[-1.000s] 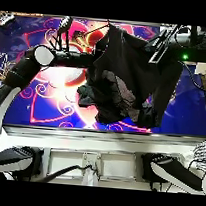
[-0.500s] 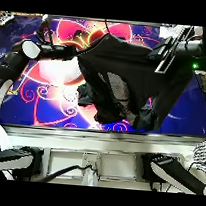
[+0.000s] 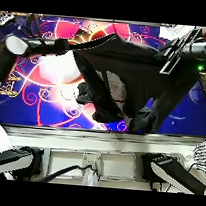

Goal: Fold the clothes and pants, and hang the long-sleeved shirts on hangers.

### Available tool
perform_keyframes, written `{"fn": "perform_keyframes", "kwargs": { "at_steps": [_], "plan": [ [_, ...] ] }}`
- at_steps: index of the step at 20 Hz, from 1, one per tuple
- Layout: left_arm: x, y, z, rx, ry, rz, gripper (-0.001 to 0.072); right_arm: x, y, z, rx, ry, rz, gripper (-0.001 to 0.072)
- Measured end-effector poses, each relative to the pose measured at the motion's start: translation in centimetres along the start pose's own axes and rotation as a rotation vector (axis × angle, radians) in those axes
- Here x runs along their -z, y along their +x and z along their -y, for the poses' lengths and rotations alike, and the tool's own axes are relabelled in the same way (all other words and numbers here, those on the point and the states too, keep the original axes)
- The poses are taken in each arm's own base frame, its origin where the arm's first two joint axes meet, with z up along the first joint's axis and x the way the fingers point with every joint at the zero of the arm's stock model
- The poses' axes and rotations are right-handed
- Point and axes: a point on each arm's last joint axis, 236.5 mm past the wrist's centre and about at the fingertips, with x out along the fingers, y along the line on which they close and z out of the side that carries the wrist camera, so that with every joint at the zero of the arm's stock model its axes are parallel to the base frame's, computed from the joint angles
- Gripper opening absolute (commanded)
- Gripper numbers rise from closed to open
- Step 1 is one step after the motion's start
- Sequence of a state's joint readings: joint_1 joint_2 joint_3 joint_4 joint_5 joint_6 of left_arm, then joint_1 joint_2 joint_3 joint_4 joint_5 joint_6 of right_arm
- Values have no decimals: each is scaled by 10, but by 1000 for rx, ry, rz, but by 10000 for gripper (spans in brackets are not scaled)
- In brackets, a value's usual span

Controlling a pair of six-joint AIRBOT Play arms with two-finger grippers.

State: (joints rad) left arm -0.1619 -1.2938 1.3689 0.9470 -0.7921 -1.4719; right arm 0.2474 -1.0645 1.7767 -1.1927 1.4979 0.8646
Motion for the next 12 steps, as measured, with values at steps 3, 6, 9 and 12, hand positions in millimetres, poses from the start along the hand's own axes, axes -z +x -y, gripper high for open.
{"fn": "perform_keyframes", "kwargs": {
  "at_steps": [3,6,9,12],
  "plan": [
    [3,-41,60,143,86,4,34,1,8,23,75,30,-8,24],
    [21,-80,110,255,193,-24,563,-8,10,47,166,45,33,25],
    [42,-111,140,329,272,-68,573,-20,2,69,263,40,85,25],
    [62,-132,153,366,325,-123,570,-22,-14,95,389,54,101,25]
  ]
}}
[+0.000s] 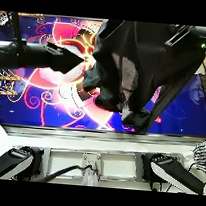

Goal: Fold the clothes and pants, and hang the long-sleeved shirts on hangers.

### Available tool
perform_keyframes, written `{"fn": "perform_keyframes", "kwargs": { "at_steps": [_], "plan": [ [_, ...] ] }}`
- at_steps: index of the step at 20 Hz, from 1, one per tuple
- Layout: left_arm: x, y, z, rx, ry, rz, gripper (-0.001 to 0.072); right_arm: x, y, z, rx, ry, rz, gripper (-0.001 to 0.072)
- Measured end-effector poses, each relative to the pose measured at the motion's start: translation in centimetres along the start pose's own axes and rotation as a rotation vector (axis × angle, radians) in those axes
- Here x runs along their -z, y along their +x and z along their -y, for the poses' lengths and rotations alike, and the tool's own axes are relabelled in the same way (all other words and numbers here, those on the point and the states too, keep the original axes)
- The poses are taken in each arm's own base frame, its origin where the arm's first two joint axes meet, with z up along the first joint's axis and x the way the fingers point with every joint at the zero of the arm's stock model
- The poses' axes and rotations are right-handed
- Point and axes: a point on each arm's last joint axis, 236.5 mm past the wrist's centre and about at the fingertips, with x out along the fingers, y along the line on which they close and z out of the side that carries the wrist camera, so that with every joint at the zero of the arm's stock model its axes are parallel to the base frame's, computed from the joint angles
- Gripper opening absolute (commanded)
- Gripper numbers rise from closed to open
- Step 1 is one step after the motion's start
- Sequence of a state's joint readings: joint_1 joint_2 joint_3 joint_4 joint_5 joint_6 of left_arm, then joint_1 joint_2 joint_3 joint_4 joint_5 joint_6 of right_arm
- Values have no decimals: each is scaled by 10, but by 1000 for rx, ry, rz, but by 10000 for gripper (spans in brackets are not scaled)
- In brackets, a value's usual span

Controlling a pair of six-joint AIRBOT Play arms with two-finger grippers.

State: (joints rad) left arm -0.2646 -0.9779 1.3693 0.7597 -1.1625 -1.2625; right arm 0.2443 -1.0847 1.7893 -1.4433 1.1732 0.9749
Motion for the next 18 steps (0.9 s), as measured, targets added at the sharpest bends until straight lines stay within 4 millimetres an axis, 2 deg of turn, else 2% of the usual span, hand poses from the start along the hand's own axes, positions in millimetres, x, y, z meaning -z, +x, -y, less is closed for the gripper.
{"fn": "perform_keyframes", "kwargs": {
  "at_steps": [3,5,6,8,12,15,18],
  "plan": [
    [16,-4,10,25,15,-59,541,-3,-17,45,195,48,18,25],
    [25,-3,11,33,9,-89,519,-7,-38,82,351,101,49,25],
    [30,-2,10,36,4,-103,473,-7,-52,102,433,133,65,25],
    [40,1,10,42,-6,-130,473,-2,-83,140,584,213,89,25],
    [50,4,9,49,-14,-159,473,26,-152,203,855,359,105,25],
    [51,4,9,50,-12,-163,473,47,-208,234,1034,440,115,25],
    [53,4,8,49,2,-167,473,67,-257,253,1187,498,109,25]
  ]
}}
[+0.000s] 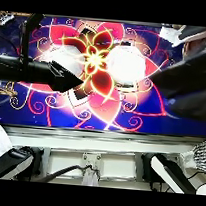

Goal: Fold the clothes and pants, and hang the long-sleeved shirts on hangers.

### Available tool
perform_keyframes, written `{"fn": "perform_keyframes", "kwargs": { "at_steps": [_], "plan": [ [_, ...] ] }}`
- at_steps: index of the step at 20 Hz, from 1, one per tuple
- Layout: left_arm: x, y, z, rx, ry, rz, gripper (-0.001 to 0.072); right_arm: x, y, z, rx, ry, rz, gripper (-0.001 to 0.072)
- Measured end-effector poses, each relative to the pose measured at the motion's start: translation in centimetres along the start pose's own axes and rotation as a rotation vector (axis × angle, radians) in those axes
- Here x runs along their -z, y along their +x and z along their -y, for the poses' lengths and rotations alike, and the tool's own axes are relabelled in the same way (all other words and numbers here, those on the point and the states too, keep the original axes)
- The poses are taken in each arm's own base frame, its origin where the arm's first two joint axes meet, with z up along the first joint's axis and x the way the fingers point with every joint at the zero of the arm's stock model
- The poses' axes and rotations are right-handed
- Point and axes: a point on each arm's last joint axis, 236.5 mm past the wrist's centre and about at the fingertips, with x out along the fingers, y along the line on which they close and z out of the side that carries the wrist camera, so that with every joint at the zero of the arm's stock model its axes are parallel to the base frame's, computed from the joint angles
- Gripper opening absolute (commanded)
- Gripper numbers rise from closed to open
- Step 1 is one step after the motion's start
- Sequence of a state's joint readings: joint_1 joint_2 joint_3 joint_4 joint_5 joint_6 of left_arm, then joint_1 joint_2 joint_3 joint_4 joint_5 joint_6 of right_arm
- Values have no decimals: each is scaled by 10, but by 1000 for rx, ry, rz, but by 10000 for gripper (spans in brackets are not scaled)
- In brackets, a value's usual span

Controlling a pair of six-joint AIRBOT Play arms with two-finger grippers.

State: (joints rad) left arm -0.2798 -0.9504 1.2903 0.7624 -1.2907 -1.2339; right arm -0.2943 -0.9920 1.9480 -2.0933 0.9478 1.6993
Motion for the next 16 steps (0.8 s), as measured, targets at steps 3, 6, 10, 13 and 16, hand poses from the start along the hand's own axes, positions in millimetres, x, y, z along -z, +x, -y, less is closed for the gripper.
{"fn": "perform_keyframes", "kwargs": {
  "at_steps": [3,6,10,13,16],
  "plan": [
    [1,0,-3,-11,11,-5,473,7,-1,50,146,48,-27,25],
    [2,0,-4,-16,15,-7,473,18,-6,94,280,118,-52,25],
    [3,0,-4,-18,17,-12,473,25,-19,149,452,225,-37,25],
    [4,0,-4,-18,17,-15,473,30,-33,184,567,312,-15,25],
    [4,0,-5,-17,23,-16,473,34,-47,212,660,383,14,25]
  ]
}}
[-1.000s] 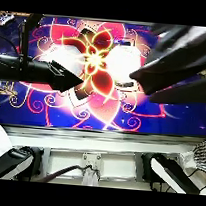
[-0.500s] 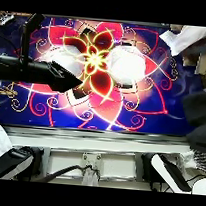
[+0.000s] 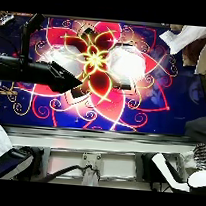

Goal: Fold the clothes and pants, and hang the long-sleeved shirts on hangers.

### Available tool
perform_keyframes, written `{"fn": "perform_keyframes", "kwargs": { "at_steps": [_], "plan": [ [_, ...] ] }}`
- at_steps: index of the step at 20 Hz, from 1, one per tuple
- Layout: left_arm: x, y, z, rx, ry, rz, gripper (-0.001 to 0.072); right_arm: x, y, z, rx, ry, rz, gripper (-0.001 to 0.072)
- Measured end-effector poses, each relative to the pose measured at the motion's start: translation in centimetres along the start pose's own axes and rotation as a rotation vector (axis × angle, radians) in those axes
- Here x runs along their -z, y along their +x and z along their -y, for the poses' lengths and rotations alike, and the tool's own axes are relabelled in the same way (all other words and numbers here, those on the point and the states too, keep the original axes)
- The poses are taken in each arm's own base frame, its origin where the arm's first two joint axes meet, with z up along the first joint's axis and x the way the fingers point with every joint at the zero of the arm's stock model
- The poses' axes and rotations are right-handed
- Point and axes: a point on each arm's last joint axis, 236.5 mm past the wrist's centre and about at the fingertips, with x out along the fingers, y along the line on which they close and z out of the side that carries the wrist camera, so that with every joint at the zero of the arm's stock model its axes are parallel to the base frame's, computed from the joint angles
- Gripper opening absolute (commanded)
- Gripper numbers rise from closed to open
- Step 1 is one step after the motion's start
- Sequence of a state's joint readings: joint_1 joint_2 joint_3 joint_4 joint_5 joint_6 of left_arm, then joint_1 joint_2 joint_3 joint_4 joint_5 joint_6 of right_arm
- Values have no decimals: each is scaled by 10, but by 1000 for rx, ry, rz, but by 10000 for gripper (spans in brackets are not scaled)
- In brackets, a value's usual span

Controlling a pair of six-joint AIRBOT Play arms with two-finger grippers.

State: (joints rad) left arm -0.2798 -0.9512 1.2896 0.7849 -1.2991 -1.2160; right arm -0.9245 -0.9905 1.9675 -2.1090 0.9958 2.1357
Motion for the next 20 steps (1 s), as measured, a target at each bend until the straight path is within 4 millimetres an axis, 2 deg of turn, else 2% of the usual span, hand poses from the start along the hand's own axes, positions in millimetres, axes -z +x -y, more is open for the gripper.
{"fn": "perform_keyframes", "kwargs": {
  "at_steps": [6,17,18,20],
  "plan": [
    [6,0,-9,-37,15,-25,473,-8,5,46,133,104,28,25],
    [15,0,-9,-38,10,-65,473,-6,25,87,232,167,38,27],
    [16,0,-9,-37,9,-69,474,-4,27,90,241,173,32,47],
    [17,0,-9,-36,5,-72,473,-3,29,96,254,180,31,325]
  ]
}}
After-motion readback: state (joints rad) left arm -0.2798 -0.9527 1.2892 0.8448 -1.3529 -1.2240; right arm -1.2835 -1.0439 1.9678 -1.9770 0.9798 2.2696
